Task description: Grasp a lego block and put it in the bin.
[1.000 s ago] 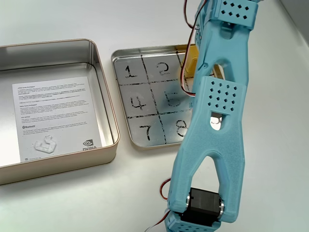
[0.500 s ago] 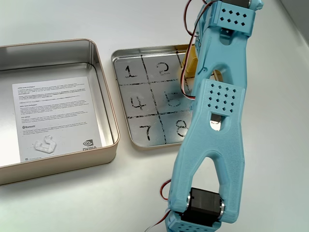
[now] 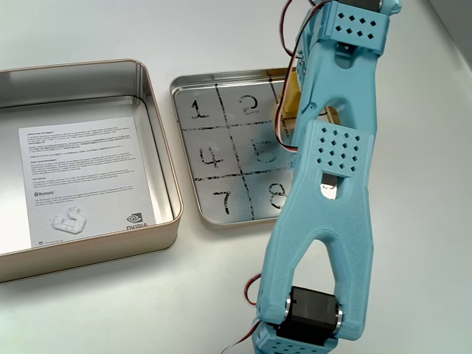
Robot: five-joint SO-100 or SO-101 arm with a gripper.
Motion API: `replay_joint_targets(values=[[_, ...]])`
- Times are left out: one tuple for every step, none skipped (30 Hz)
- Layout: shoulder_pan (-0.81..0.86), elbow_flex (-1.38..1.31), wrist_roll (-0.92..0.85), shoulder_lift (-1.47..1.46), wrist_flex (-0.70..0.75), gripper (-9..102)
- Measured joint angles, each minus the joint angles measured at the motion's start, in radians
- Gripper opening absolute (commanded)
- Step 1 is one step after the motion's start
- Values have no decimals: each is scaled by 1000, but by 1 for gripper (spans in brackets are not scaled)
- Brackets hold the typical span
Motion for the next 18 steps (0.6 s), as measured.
replay_joint_targets(values=[[0,0,0,-8,3,16],[0,0,0,-9,11,15],[0,0,0,-11,12,14],[0,0,0,-12,12,12],[0,0,0,-11,12,11],[0,-2,0,-18,15,9],[0,-3,0,-25,17,8],[0,-3,6,-29,17,7],[0,-5,5,-41,18,6],[0,-6,-3,-44,18,5],[0,-8,-2,-44,18,3],[-2,-8,2,-44,18,2],[-2,-8,8,-44,18,1],[-3,-8,9,-44,18,1],[-3,-8,8,-44,18,0],[-3,-8,5,-44,18,0],[-3,-8,5,-44,18,0],[-3,-8,5,-44,18,0]])
